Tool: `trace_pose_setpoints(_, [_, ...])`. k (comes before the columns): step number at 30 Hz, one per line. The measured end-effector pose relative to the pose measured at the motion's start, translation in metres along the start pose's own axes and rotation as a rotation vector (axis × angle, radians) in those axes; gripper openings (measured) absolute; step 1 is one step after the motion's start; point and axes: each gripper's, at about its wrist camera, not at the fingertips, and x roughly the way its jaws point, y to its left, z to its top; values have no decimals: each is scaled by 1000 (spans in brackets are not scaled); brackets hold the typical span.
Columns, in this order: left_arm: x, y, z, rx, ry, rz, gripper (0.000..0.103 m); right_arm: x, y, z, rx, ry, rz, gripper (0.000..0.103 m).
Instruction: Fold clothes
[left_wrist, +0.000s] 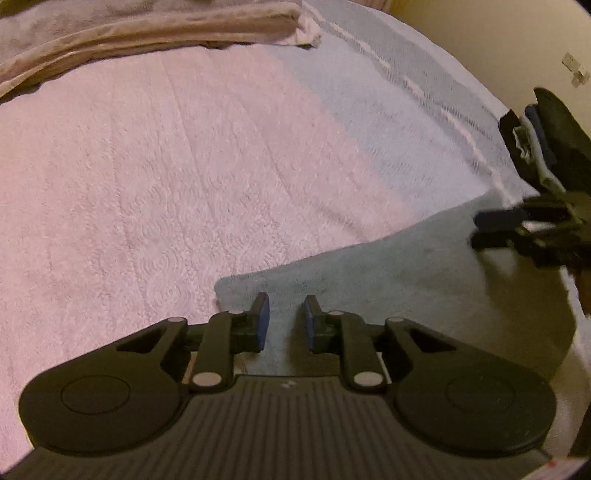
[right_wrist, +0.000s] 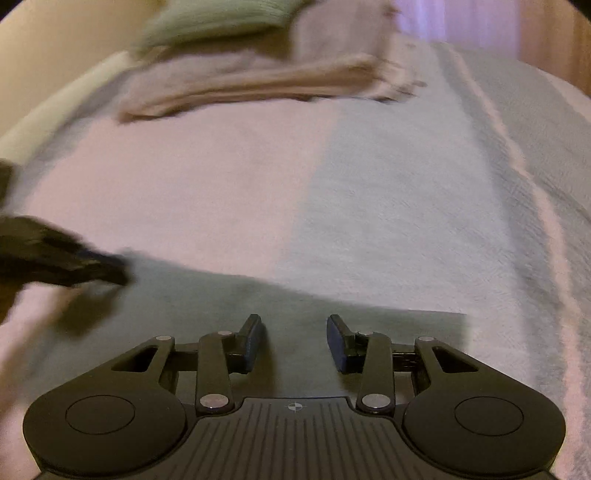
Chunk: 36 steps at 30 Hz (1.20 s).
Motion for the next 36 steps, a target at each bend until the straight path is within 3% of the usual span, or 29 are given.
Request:
trace_pose_setpoints(3, [5,7,0,18,-19,-3,16,-6,-42,-4,140,-24,-59,35])
trace_pose_setpoints(8, [3,9,-2,55,-36,3,15,-28,-56,-14,129,10,-165,35])
trace_pose_setpoints(13, [-36,-8,-11,118,-21,57,21,-76,-8,-23,100,-1,-141,41])
trace_pose_setpoints(15, [-57,-16,-22,152,-21,72,28,-91,23,-35,58,19,-101,59])
trace_pose_setpoints(16, [-67,-21,-30,172,-18,65,29,-98,38,-43,21,39,-93,62])
trace_pose_setpoints(19, [-82,-34,-55,221,35,46,31,-110,70,-64,-10,98,-81,63])
trace_pose_setpoints(24, [-82,-43,-83,215,167,47,31,-130,92,-81,95,157,-51,63])
trace_pose_setpoints(36, [-110,-51,-96,221,170,25,33,-172,120,-64,84,133,-112,63])
